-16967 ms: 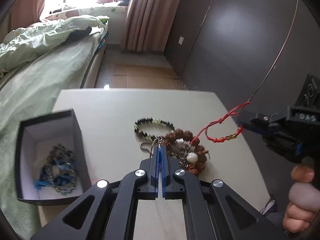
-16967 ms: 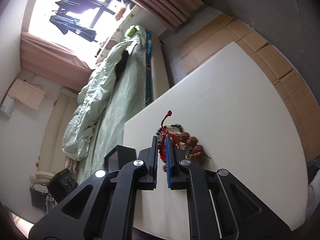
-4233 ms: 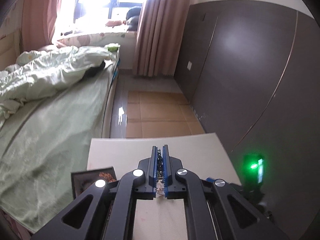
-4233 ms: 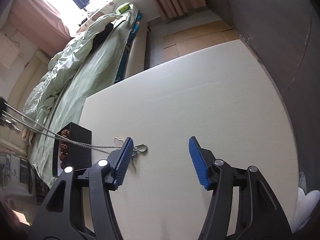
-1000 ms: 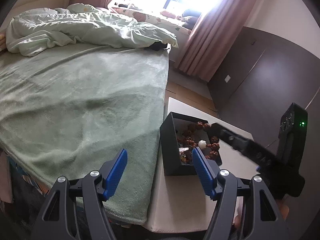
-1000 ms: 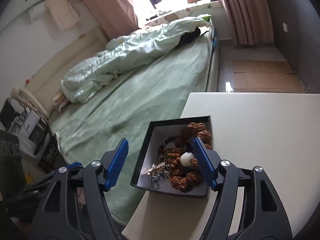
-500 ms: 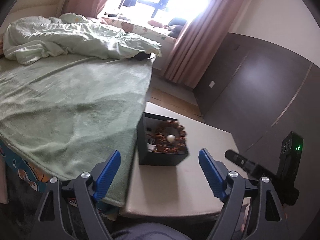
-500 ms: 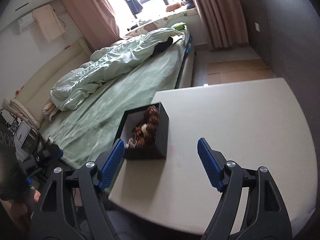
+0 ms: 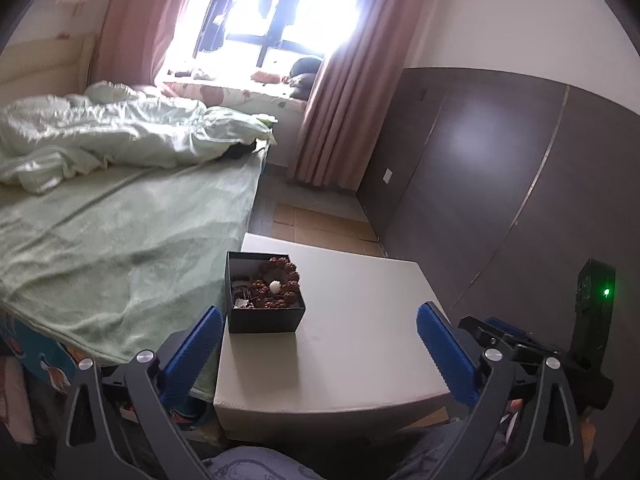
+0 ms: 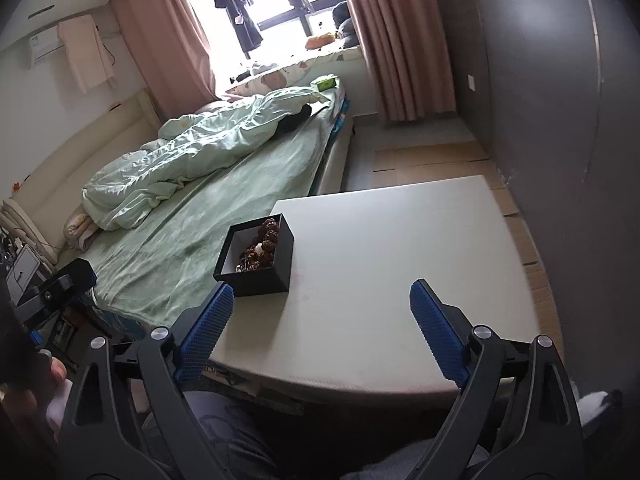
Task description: Organize jewelry
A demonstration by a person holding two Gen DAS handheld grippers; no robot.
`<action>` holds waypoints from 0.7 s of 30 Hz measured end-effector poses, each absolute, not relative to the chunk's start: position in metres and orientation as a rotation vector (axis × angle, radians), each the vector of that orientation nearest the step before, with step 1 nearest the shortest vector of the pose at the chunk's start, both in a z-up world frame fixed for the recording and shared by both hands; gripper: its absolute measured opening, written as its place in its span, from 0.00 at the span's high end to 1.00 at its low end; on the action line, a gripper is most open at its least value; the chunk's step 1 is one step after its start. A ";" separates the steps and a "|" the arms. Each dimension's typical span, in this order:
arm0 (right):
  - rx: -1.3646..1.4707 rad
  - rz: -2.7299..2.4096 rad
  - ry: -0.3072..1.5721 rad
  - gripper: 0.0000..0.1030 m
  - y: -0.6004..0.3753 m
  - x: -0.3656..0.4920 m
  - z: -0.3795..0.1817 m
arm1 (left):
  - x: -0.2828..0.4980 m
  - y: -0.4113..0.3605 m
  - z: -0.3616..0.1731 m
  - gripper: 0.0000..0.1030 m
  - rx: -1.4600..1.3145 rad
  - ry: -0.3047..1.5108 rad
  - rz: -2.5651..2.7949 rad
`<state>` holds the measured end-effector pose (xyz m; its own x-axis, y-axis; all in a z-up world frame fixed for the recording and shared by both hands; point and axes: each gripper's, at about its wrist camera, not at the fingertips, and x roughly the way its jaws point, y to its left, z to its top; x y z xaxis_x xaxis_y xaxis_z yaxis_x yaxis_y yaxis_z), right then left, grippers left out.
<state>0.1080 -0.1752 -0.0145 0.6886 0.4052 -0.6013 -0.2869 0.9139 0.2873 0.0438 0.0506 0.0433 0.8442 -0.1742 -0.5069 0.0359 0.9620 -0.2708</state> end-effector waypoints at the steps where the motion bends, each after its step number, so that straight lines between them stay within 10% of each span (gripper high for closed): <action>1: 0.172 0.383 0.709 0.09 -0.179 0.102 -0.011 | 0.041 0.047 0.045 0.08 -0.248 0.555 -0.111; 21: 0.120 0.303 0.630 0.05 -0.211 0.002 0.022 | -0.062 -0.005 0.084 0.08 -0.054 0.446 -0.075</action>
<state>0.0020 -0.2108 0.0216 0.7656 0.3148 -0.5610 -0.2423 0.9490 0.2019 -0.0623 -0.0053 0.0844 0.8996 -0.0840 -0.4286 0.0603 0.9958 -0.0687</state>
